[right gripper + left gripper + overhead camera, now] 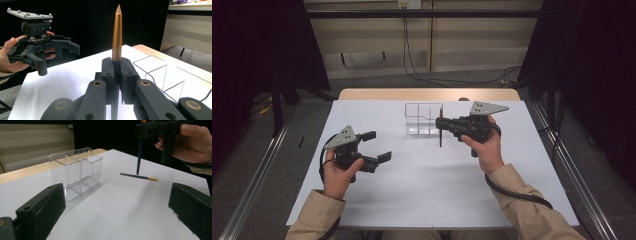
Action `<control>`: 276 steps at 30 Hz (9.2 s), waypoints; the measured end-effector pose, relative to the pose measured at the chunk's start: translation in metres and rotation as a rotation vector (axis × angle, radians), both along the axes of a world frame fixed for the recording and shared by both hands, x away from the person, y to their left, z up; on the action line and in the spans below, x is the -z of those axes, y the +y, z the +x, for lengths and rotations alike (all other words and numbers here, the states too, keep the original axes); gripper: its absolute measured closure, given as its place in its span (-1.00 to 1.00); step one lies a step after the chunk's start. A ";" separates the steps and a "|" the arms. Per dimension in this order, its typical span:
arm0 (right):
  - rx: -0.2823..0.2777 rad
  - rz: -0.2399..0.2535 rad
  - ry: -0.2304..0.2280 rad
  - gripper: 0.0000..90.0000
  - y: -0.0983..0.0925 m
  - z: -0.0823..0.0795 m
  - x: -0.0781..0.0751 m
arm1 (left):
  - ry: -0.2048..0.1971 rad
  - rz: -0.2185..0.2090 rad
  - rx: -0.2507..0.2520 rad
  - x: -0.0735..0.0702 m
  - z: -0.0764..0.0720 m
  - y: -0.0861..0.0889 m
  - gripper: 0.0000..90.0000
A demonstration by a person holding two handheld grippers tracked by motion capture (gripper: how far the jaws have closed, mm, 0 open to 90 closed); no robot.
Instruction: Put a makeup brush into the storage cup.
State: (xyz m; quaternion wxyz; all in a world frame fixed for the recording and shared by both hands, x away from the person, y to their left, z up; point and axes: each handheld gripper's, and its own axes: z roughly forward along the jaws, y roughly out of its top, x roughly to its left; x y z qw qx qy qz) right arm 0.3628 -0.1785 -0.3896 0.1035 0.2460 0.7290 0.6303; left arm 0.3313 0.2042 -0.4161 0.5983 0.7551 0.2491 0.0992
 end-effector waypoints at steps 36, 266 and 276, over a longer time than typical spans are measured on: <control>0.006 -0.011 -0.013 0.86 -0.002 0.008 -0.004 | -0.011 -0.006 -0.094 0.005 -0.026 0.049 -0.99; 0.246 -0.106 -0.016 -0.95 -0.095 -0.043 0.037 | -0.029 -0.005 -0.080 0.012 -0.033 0.054 -0.98; 0.263 -0.118 -0.014 -0.95 -0.107 -0.059 0.041 | -0.035 -0.005 -0.084 0.012 -0.034 0.055 -0.98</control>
